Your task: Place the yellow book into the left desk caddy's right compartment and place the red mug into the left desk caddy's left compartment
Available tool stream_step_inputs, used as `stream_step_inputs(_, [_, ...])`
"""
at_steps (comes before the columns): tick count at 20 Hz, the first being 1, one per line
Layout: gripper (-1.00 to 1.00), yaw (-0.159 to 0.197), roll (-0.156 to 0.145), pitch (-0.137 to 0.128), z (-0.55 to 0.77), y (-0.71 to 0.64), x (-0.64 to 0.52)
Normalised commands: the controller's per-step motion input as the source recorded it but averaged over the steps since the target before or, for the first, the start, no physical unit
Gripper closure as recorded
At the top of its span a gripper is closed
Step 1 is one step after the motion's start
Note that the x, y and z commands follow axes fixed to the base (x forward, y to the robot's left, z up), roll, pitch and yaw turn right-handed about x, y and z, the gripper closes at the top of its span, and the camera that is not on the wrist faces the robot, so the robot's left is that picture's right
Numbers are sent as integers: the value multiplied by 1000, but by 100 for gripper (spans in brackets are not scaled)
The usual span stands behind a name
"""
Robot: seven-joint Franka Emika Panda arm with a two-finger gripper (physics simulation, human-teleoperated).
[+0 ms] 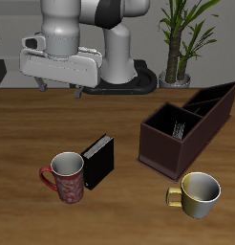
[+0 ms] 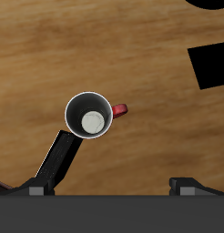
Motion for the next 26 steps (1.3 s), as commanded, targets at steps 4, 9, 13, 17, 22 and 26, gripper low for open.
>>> stream_step_inputs(4, [-100,-70,23,28,-70,-91,124])
stream_step_inputs(9, [-100,38,21,4,-62,-72,131])
stream_step_inputs(13, [-100,35,-5,-4,-141,-168,194])
stream_step_inputs(17, [-100,-59,18,29,-149,-184,176])
stream_step_inputs(22, [-100,-28,23,2,-188,-160,118])
stream_step_inputs(26, [-100,-30,10,21,-290,-54,121])
